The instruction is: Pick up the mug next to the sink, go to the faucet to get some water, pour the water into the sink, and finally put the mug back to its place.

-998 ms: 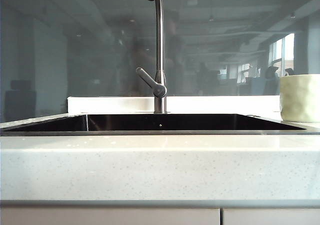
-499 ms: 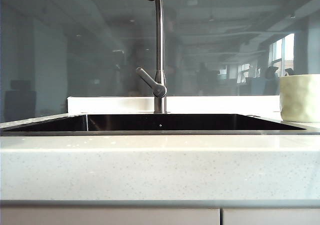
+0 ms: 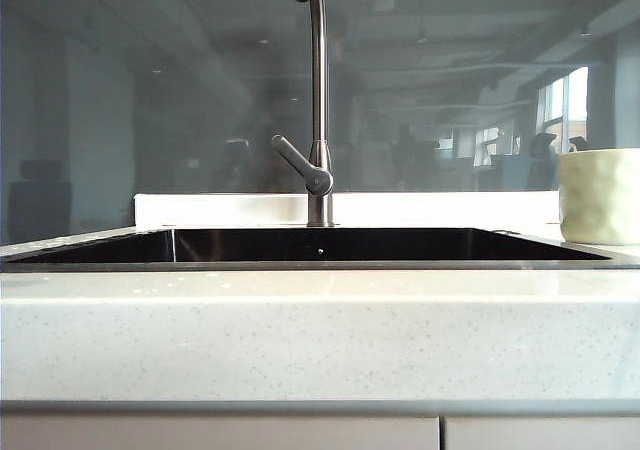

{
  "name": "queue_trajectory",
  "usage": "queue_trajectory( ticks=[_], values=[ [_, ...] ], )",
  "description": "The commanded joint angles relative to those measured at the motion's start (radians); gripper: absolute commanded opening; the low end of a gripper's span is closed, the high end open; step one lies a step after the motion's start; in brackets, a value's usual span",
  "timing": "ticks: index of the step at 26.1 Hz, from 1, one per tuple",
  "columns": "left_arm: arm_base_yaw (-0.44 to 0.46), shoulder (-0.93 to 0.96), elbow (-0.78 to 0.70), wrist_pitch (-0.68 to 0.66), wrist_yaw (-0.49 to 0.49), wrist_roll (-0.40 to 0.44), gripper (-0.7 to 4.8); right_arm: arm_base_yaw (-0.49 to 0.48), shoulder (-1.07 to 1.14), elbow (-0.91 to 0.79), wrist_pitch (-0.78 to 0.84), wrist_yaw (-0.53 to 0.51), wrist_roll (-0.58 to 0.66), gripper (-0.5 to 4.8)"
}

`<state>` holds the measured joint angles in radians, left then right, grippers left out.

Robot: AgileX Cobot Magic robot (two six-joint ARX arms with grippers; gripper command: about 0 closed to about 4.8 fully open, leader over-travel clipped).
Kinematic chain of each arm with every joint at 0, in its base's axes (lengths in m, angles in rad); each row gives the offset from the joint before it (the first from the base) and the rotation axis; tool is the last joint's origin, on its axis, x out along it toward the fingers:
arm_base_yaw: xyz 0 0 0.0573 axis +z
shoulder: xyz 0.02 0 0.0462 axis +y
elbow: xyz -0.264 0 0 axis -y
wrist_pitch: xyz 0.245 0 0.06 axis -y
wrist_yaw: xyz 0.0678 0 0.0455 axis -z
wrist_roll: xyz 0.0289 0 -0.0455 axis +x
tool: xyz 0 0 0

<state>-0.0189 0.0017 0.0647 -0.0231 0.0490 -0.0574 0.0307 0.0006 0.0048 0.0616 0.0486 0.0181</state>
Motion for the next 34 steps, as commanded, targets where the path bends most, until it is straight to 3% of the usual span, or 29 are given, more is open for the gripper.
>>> queue_trajectory(
  ticks=[1,6,13,16,34],
  values=[
    [0.0,0.002,-0.053,0.09,0.018,-0.002,-0.06,0.0,-0.002,-0.003,0.017,0.002,0.0,-0.01],
    [-0.015,0.002,-0.055,0.085,0.014,0.05,-0.06,0.0,-0.002,-0.003,0.017,0.002,0.0,-0.01],
    [-0.021,0.002,-0.055,0.129,0.014,0.05,-0.06,0.0,-0.002,-0.003,0.017,0.002,0.0,-0.01],
    [-0.02,0.002,-0.055,0.137,-0.03,0.05,-0.06,0.0,-0.002,-0.003,0.017,0.002,0.0,-0.01],
    [-0.02,0.002,-0.055,0.136,-0.026,0.05,-0.05,0.0,-0.002,-0.003,0.017,0.002,0.0,-0.01]
  ],
)
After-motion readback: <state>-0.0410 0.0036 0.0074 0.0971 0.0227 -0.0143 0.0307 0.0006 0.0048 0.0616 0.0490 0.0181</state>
